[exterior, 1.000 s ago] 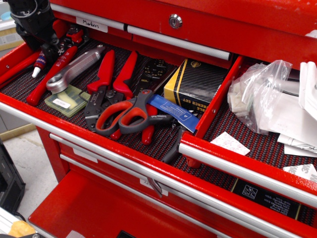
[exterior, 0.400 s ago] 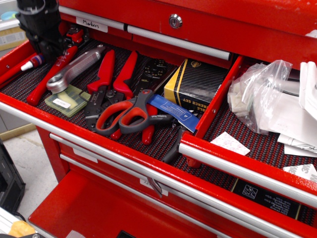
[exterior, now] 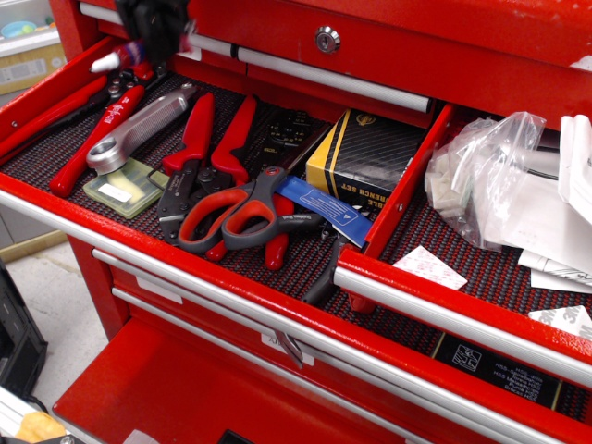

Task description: Pick up glue and put into drawer

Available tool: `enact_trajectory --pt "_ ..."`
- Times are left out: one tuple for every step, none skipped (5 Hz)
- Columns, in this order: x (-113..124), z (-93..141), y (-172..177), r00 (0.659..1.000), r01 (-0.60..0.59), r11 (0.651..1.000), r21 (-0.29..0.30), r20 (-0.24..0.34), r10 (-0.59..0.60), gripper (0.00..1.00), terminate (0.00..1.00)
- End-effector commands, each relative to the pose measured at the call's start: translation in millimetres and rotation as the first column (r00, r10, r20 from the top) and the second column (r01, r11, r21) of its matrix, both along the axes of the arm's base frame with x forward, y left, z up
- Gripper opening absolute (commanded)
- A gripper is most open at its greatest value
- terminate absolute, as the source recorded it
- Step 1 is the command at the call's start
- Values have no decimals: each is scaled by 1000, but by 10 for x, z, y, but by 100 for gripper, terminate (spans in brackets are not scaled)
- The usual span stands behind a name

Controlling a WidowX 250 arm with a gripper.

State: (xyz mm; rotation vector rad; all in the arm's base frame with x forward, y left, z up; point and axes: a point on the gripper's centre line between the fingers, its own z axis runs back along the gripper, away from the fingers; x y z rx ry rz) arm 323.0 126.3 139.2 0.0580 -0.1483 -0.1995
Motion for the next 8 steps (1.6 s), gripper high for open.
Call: enact_trajectory --pt "129 548 -819 980 -176 984 -4 89 176 0 0" --pt "134 703 -1277 967 -202 973 -110 135 216 0 0" --pt "65 730 -1790 968 -198 978 -73 145 207 0 0" --pt "-137 842 -2008 982 -151 986 -76 103 158 0 0" --pt "-238 923 -2220 992 -99 986 -130 61 108 0 0" --pt "-351 928 -2338 990 -45 986 -163 126 66 100 0" --pt "-351 928 -2338 990 -45 986 -163 126 66 100 0" --pt "-351 928 -2338 990 -45 986 -163 126 66 100 0"
